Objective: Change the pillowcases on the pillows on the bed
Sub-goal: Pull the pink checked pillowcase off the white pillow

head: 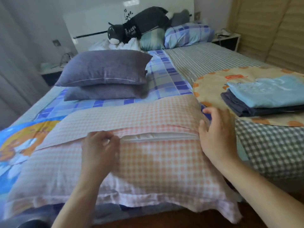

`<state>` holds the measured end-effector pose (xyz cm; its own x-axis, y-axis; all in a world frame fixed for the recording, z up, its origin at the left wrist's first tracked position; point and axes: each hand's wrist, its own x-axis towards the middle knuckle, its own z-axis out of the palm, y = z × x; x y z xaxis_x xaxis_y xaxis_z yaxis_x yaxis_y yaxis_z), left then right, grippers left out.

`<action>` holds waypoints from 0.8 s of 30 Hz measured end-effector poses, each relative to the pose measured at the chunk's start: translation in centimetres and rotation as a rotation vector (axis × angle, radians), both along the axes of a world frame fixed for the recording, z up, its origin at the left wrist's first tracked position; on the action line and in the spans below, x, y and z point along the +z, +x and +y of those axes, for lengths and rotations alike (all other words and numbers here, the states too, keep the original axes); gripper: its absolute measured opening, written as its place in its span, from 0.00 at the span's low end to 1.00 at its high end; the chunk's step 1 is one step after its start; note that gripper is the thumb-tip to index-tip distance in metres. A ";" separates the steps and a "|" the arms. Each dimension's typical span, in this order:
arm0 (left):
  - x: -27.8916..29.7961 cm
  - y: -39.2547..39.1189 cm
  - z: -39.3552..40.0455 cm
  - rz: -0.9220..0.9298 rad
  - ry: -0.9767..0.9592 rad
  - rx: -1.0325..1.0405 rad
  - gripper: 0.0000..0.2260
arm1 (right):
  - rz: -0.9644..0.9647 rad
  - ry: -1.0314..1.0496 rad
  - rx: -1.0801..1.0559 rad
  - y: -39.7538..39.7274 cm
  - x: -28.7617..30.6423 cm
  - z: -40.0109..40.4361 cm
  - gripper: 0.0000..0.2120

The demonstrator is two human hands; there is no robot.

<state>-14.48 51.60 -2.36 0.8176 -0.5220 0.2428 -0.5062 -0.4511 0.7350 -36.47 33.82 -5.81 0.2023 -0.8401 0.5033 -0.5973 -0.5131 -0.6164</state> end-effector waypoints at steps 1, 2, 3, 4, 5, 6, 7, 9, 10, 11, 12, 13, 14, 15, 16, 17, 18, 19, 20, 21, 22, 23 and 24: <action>-0.2 0.4 0.3 -0.004 -0.008 -0.025 0.05 | 0.007 -0.146 0.164 1.4 1.4 2.0 0.08; -0.2 0.5 0.5 -0.031 -0.004 -0.030 0.06 | 0.035 -0.211 0.339 3.0 2.6 4.2 0.06; -0.3 0.6 0.7 -0.072 -0.003 -0.033 0.07 | 0.094 -0.242 0.485 4.9 3.3 6.3 0.06; -0.3 0.3 0.6 -0.118 0.002 -0.045 0.08 | 0.190 -0.250 0.578 6.9 3.3 7.9 0.08; -0.4 0.5 0.6 -0.163 0.002 -0.051 0.09 | 0.279 -0.275 0.611 8.8 2.9 9.2 0.10; -0.4 0.7 0.5 -0.219 0.019 -0.047 0.08 | 0.328 -0.299 0.600 10.5 2.2 9.9 0.11; -0.4 1.0 0.5 -0.285 0.048 -0.033 0.06 | 0.365 -0.305 0.581 11.7 1.7 10.3 0.10; -0.4 3.5 1.8 -0.375 0.147 0.041 0.03 | 0.413 -0.309 0.549 13.3 0.8 10.3 0.07; -0.5 5.6 2.8 -0.372 0.210 0.098 0.04 | 0.421 -0.303 0.536 13.5 0.4 10.1 0.05; -0.6 8.1 4.1 -0.347 0.266 0.153 0.05 | 0.429 -0.293 0.522 13.4 -0.1 9.9 0.05; -0.9 11.0 5.7 -0.314 0.295 0.208 0.06 | 0.441 -0.277 0.514 13.3 -0.5 9.8 0.07; -1.3 14.1 7.4 -0.258 0.302 0.267 0.07 | 0.442 -0.276 0.506 13.1 -0.9 9.9 0.08; -1.9 17.3 9.2 -0.191 0.299 0.331 0.07 | 0.448 -0.290 0.492 13.1 -1.1 10.3 0.08; -2.3 19.8 10.7 -0.113 0.269 0.393 0.07 | 0.458 -0.312 0.474 13.1 -1.1 10.7 0.07; -3.1 22.5 12.0 -0.021 0.249 0.440 0.08 | 0.465 -0.324 0.457 13.4 -1.0 11.3 0.06; -4.4 25.0 13.1 0.067 0.250 0.466 0.08 | 0.460 -0.334 0.441 13.8 -0.7 11.8 0.05; -6.8 28.4 14.2 0.163 0.231 0.463 0.08 | 0.451 -0.330 0.425 14.4 -0.2 12.5 0.03; -8.6 30.6 14.8 0.258 0.190 0.454 0.08 | 0.442 -0.324 0.421 15.0 0.1 13.1 0.01; -9.9 31.7 15.1 0.347 0.128 0.463 0.10 | 0.443 -0.306 0.422 15.6 0.3 13.7 0.02; -10.8 32.1 15.2 0.431 0.066 0.447 0.10 | 0.456 -0.289 0.434 16.4 0.4 14.5 0.05; -11.1 31.9 15.2 0.490 0.014 0.412 0.08 | 0.473 -0.277 0.457 17.2 0.6 15.3 0.08; -10.9 31.3 15.0 0.527 -0.029 0.380 0.05 | 0.487 -0.277 0.475 18.0 0.6 16.0 0.11; -10.1 30.4 15.0 0.552 -0.053 0.361 0.02 | 0.505 -0.277 0.485 19.0 0.7 16.7 0.12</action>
<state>15.96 66.59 -12.50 0.9506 -0.1910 -0.2446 0.1277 -0.4776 0.8692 -17.46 50.52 -5.06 0.7797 -0.4539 0.4313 -0.4405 -0.8872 -0.1374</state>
